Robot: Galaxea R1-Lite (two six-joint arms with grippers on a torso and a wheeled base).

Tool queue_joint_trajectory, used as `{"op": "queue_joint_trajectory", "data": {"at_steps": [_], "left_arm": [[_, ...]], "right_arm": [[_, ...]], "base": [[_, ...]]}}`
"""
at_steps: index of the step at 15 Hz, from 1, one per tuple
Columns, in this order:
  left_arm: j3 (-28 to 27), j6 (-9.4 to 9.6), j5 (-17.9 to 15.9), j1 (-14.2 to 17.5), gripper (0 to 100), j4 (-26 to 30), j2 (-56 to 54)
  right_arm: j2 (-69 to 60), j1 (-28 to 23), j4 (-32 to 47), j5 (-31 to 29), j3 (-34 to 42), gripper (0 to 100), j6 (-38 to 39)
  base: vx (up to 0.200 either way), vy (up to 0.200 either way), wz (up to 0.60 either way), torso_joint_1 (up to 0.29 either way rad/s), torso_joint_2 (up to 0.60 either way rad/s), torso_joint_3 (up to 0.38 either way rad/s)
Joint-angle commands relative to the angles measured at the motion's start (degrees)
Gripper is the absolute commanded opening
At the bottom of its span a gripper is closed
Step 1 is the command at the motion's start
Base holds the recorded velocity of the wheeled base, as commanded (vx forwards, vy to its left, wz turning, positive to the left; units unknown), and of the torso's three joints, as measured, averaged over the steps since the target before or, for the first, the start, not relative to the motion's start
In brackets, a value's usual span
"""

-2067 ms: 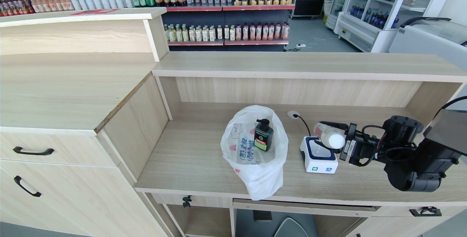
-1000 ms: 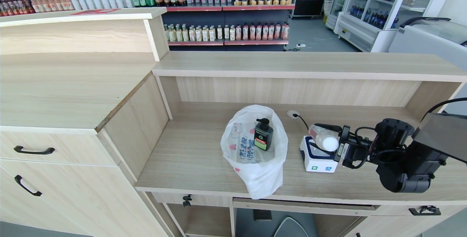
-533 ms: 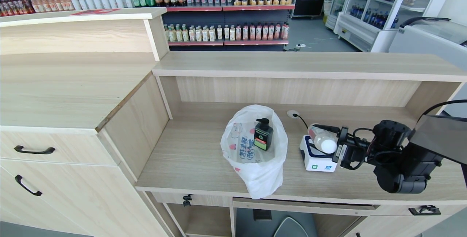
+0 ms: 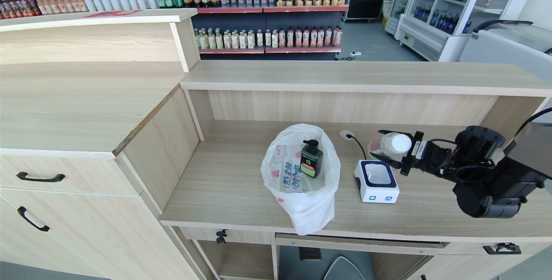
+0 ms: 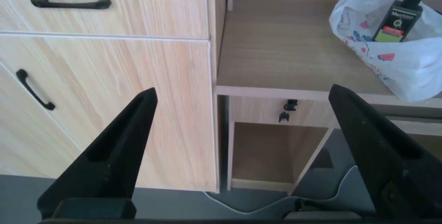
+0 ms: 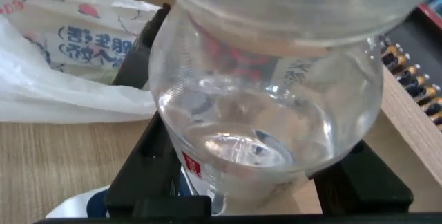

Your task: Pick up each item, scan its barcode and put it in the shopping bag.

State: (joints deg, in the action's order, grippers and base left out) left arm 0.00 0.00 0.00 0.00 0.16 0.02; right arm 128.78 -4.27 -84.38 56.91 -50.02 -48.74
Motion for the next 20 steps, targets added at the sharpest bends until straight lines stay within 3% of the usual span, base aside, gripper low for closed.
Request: {"op": "queue_joint_trajectory", "data": {"at_steps": [1, 4, 6, 7, 15, 17, 20], "left_arm": [[0.0, 0.00, 0.0, 0.0, 100, 0.0, 0.0], [0.0, 0.00, 0.0, 0.0, 100, 0.0, 0.0], [0.0, 0.00, 0.0, 0.0, 100, 0.0, 0.0], [0.0, 0.00, 0.0, 0.0, 100, -0.1, 0.0], [0.0, 0.00, 0.0, 0.0, 100, 0.0, 0.0], [0.0, 0.00, 0.0, 0.0, 100, 0.0, 0.0], [0.0, 0.00, 0.0, 0.0, 100, 0.0, 0.0]], "right_arm": [[-13.7, -5.1, 3.0, -5.1, 3.7, 0, 12.2], [-20.1, -10.1, 9.9, -13.8, 4.3, 0, 15.9], [-24.3, -12.8, 13.3, -23.7, 7.9, 0, 15.8], [-25.9, -14.0, 13.1, -25.1, 10.4, 0, 15.7], [-29.6, -13.3, 13.4, -24.8, 11.6, 0, 16.0], [-30.4, -11.6, 13.7, -22.7, 11.7, 0, 15.9], [-32.5, -3.7, 13.7, -23.0, 12.4, 0, 15.8]], "base": [[0.000, 0.000, 0.00, 0.000, 0.00, 0.000], [0.000, 0.000, 0.00, 0.000, 0.00, 0.000], [0.000, 0.000, 0.00, 0.000, 0.00, 0.000], [0.000, 0.000, 0.00, 0.000, 0.00, 0.000], [0.000, 0.000, 0.00, 0.000, 0.00, 0.000], [0.000, 0.000, 0.60, 0.005, 0.00, 0.002], [0.000, 0.000, 0.60, -0.002, 0.00, 0.002]]}}
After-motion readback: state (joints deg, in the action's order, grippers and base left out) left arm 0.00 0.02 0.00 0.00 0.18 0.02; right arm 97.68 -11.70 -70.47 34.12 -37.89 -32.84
